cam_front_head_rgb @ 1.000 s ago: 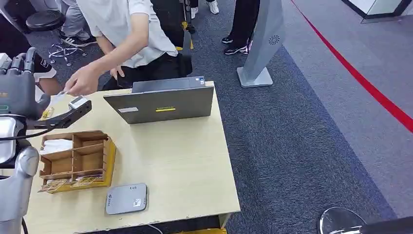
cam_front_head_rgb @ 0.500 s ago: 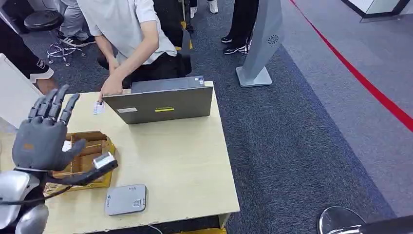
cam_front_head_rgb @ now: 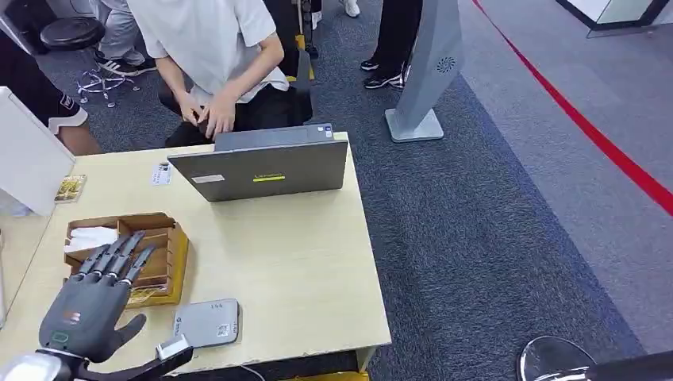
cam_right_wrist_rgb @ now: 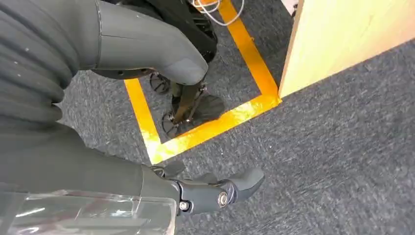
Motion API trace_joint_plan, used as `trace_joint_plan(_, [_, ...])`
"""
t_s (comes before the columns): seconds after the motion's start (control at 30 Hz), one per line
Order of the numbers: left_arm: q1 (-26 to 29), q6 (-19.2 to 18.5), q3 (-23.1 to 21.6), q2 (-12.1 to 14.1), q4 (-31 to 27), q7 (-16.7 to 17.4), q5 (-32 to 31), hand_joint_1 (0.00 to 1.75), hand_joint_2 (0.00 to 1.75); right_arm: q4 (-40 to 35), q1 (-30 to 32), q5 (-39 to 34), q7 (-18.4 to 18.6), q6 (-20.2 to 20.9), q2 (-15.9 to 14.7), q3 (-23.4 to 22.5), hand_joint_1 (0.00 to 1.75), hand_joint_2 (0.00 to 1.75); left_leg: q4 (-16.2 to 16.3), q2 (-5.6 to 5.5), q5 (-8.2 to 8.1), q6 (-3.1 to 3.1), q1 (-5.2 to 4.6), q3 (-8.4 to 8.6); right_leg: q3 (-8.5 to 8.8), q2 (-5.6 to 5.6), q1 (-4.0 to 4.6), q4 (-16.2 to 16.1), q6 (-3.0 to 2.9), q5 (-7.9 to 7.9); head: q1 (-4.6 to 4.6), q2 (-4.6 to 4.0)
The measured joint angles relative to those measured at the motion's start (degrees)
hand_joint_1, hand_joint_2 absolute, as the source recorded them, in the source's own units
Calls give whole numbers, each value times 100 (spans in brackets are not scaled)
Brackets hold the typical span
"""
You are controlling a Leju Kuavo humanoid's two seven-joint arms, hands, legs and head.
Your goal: Pass the card to the sensor for recognition and then transmit it.
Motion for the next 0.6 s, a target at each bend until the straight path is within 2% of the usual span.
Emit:
trace_joint_plan(0.2, [216, -114, 33, -48, 140, 348, -70, 0, 175, -59, -1, -11, 50, 11, 0, -30, 0, 175, 0, -2, 0, 0, 0, -1, 0, -2, 0, -1, 0, 0, -2, 0])
trace_joint_plan(0.37, [276, -99, 161, -172, 284, 479, -168, 0, 175, -98, 6, -33, 98, -33, 0, -28, 0, 175, 0, -3, 0, 0, 0, -1, 1, -3, 0, 0, 0, 0, -2, 0])
trace_joint_plan(0.43, [291, 40, 221, -260, 341, 549, -357, 0, 175, -118, 26, -96, 111, -74, 0, -17, 0, 175, 0, -4, 0, 0, 0, 0, 1, -3, 0, 0, 0, 0, -2, 0])
trace_joint_plan(0.53, [298, 450, 421, -540, 448, 634, -765, 0, 175, -160, 104, -253, 153, -190, 0, 105, 0, 175, 0, -4, 0, 0, 0, -1, 1, -3, 0, 0, 0, 0, 2, 0])
trace_joint_plan(0.6, [298, 527, 533, -676, 514, 647, -831, 0, 175, -175, 143, -297, 155, -214, 0, 175, 0, 175, 0, -4, 0, 0, 0, -1, 1, -2, 0, -1, 0, 0, -2, 0])
